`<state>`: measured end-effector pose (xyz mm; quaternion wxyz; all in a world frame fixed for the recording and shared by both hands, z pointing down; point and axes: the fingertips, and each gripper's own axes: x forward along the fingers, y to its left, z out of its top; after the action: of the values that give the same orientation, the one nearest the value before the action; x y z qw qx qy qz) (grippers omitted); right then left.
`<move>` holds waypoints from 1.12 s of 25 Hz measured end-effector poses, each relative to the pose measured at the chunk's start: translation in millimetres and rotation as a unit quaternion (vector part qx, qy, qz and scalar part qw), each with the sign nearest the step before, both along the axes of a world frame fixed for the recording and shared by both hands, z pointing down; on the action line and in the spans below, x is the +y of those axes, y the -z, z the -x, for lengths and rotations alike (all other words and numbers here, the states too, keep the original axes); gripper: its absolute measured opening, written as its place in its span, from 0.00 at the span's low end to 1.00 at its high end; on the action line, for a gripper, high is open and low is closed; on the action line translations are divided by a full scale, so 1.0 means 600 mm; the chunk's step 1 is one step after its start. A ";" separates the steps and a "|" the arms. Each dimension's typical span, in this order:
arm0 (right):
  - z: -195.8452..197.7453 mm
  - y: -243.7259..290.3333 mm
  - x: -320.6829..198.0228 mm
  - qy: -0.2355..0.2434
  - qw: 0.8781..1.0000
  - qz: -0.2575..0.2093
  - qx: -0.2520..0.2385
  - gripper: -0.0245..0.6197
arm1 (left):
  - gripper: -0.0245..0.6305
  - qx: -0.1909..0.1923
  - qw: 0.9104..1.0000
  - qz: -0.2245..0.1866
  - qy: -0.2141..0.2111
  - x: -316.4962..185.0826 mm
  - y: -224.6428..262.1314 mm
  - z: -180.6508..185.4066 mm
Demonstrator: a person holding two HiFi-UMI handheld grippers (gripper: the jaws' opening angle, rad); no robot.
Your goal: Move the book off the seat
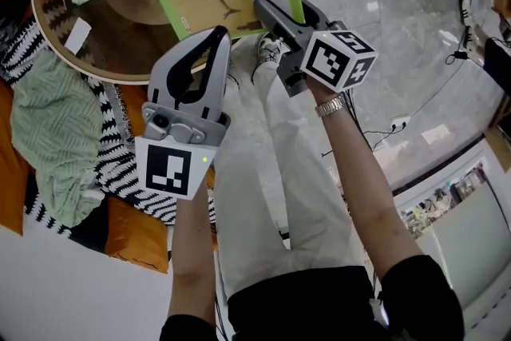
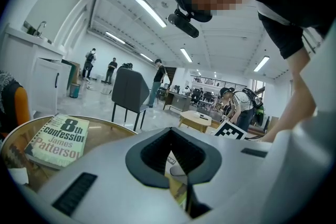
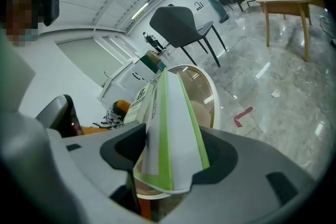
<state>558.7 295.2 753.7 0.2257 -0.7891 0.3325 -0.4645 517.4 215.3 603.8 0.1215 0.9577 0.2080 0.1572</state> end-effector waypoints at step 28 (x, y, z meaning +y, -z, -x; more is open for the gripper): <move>0.009 -0.104 0.027 -0.036 0.997 -0.005 -0.066 0.53 | 0.05 -0.011 1.000 0.003 -0.002 0.011 -0.026 0.006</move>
<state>553.5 311.2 816.2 0.2675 -0.7672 0.2911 -0.5051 513.8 221.9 619.1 0.1266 0.9550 0.2090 0.1678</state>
